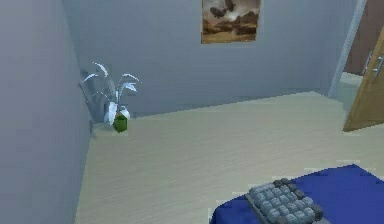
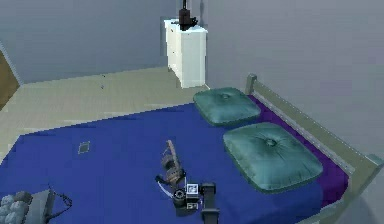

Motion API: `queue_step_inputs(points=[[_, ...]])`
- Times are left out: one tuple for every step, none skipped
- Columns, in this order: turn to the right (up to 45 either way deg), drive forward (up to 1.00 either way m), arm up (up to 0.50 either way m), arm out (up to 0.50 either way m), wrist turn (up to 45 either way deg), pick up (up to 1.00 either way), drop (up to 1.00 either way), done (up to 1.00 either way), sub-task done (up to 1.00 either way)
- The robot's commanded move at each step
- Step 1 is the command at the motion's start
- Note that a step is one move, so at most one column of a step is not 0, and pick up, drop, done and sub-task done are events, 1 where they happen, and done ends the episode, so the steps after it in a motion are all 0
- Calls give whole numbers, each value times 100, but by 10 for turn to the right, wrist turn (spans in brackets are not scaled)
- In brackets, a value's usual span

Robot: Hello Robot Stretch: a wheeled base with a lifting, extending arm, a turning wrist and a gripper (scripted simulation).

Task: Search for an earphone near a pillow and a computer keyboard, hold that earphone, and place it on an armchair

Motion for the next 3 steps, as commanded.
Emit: queue_step_inputs(points=[[0, 0, 38, 0, 0, 0, 0, 0, 0], [0, 0, 0, 0, -450, 0, 0, 0, 0], [0, 0, 0, 0, -450, 0, 0, 0, 0]])
